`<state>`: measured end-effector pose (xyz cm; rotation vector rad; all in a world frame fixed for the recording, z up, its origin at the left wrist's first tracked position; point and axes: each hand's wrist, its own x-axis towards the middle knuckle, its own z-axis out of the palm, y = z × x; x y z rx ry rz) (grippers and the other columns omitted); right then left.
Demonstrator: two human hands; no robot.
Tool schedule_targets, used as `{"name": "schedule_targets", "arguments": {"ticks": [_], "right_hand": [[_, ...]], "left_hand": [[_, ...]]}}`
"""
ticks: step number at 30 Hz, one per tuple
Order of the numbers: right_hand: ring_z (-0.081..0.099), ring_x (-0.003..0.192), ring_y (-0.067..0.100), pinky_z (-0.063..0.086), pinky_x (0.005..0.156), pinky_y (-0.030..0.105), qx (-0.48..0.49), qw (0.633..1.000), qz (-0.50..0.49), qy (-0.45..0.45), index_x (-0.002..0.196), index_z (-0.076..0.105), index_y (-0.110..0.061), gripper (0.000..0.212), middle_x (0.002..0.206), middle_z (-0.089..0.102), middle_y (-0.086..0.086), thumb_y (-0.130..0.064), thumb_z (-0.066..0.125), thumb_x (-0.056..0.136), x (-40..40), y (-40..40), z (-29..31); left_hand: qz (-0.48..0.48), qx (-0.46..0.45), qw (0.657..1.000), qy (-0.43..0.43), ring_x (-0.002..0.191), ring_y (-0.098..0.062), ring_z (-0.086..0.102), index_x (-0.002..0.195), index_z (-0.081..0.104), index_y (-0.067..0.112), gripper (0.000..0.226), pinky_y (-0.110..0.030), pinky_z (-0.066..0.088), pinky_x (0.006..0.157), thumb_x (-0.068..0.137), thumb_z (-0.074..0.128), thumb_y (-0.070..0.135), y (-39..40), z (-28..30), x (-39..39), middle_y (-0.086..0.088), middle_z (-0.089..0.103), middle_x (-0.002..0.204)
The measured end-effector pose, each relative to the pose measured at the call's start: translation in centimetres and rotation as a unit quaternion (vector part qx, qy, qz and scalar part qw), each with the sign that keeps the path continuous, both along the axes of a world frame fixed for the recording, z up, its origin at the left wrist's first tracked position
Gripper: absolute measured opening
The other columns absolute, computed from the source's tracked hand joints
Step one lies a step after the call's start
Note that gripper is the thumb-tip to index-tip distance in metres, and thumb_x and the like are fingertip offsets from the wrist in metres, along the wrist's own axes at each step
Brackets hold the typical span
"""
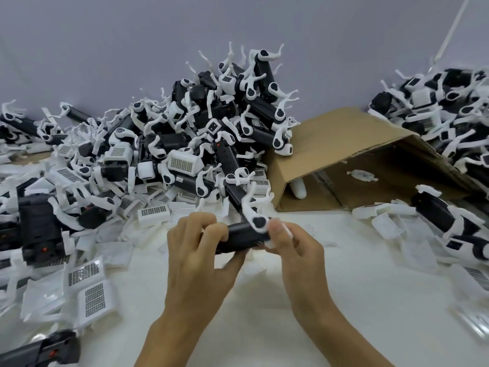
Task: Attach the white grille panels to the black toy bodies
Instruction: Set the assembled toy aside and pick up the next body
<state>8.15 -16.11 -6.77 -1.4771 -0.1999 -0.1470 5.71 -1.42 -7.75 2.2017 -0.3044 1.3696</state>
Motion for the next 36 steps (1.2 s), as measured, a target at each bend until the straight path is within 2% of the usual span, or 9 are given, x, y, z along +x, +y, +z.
{"name": "schedule_targets", "arguments": {"ticks": [2, 4, 8, 11, 17, 20, 24, 28, 36], "right_hand": [[0.072, 0.096, 0.015, 0.056, 0.085, 0.034, 0.021, 1.0, 0.002, -0.007, 0.103, 0.073, -0.023, 0.061, 0.097, 0.077, -0.003, -0.072, 0.053, 0.075, 0.2, 0.0, 0.1], [0.069, 0.105, 0.009, 0.055, 0.092, 0.036, 0.013, 1.0, 0.013, -0.007, 0.109, 0.069, -0.033, 0.059, 0.106, 0.075, -0.011, -0.076, 0.054, 0.072, 0.1, -0.2, 0.0], [0.055, 0.12, -0.009, 0.052, 0.092, 0.016, -0.071, 0.997, 0.037, -0.023, 0.118, 0.058, -0.047, 0.064, 0.123, 0.062, -0.029, -0.075, 0.069, 0.062, -0.4, 0.0, -0.3], [0.056, 0.118, -0.008, 0.05, 0.088, 0.012, -0.117, 0.989, 0.088, -0.025, 0.125, 0.051, -0.05, 0.081, 0.125, 0.059, -0.03, -0.07, 0.08, 0.053, -0.9, 0.4, -0.6], [0.059, 0.114, 0.0, 0.051, 0.092, 0.024, -0.184, 0.978, 0.08, -0.061, 0.129, 0.048, -0.046, 0.082, 0.123, 0.059, -0.02, -0.065, 0.083, 0.058, -2.0, 1.5, -1.3], [0.062, 0.111, 0.001, 0.051, 0.09, 0.022, -0.173, 0.981, 0.062, -0.054, 0.13, 0.05, -0.045, 0.082, 0.121, 0.065, -0.022, -0.062, 0.083, 0.057, -2.1, 1.4, -1.3], [0.062, 0.112, 0.005, 0.052, 0.085, 0.019, -0.116, 0.986, 0.107, -0.058, 0.127, 0.056, -0.038, 0.064, 0.124, 0.064, -0.018, -0.061, 0.072, 0.07, -2.2, 1.1, -0.6], [0.062, 0.108, 0.007, 0.051, 0.078, 0.024, -0.074, 0.991, 0.106, -0.041, 0.12, 0.061, -0.038, 0.033, 0.118, 0.066, -0.015, -0.034, 0.058, 0.088, -2.5, 1.4, -0.6], [0.061, 0.075, 0.007, 0.046, 0.064, 0.02, 0.012, 0.99, 0.127, 0.054, 0.101, 0.061, -0.046, 0.023, 0.096, 0.071, -0.009, -0.034, 0.054, 0.083, -2.9, 2.2, -0.7]], "left_hand": [[-0.027, -0.092, 0.995, 0.009, 0.08, -0.013, 0.052, 0.097, 0.05, 0.025, 0.041, -0.034, 0.05, 0.071, 0.074, 0.083, 0.031, -0.3, 0.4, -0.3, 0.013, 0.049, 0.089], [-0.087, -0.291, 0.952, 0.042, 0.077, -0.007, 0.058, 0.098, 0.056, 0.032, 0.036, -0.02, 0.051, 0.073, 0.075, 0.082, 0.031, -0.8, 0.9, -0.4, 0.016, 0.055, 0.082], [-0.251, -0.625, 0.718, 0.176, 0.088, -0.031, 0.073, 0.1, 0.071, 0.014, 0.022, -0.033, 0.059, 0.069, 0.085, 0.073, 0.029, -0.6, 1.8, -0.2, -0.012, 0.074, 0.095], [-0.307, -0.689, 0.614, 0.231, 0.088, -0.025, 0.074, 0.095, 0.08, 0.011, 0.033, -0.032, 0.06, 0.067, 0.093, 0.055, 0.032, -0.3, 2.1, -0.4, -0.017, 0.075, 0.103], [-0.388, -0.708, 0.512, 0.294, 0.114, -0.035, 0.067, 0.129, 0.066, 0.004, 0.048, -0.054, 0.057, 0.091, 0.102, 0.046, 0.038, -0.3, 1.8, -0.6, -0.016, 0.069, 0.126], [-0.386, -0.712, 0.501, 0.305, 0.118, -0.035, 0.065, 0.125, 0.068, 0.003, 0.048, -0.055, 0.048, 0.105, 0.102, 0.044, 0.037, -0.8, 1.5, -0.5, -0.017, 0.067, 0.129], [-0.394, -0.752, 0.465, 0.252, 0.102, -0.016, 0.072, 0.112, 0.077, 0.011, 0.031, -0.031, 0.06, 0.087, 0.104, 0.049, 0.021, -0.3, 1.3, -0.3, -0.003, 0.075, 0.11], [-0.403, -0.738, 0.481, 0.249, 0.099, -0.02, 0.071, 0.112, 0.076, 0.005, 0.041, -0.03, 0.059, 0.083, 0.107, 0.042, 0.027, -0.2, 1.9, -0.5, -0.013, 0.072, 0.109], [-0.403, -0.632, 0.583, 0.311, 0.074, -0.021, 0.069, 0.116, 0.071, 0.009, 0.046, -0.03, 0.054, 0.053, 0.101, 0.046, 0.044, -1.4, 2.2, -1.0, -0.009, 0.072, 0.098]]}}
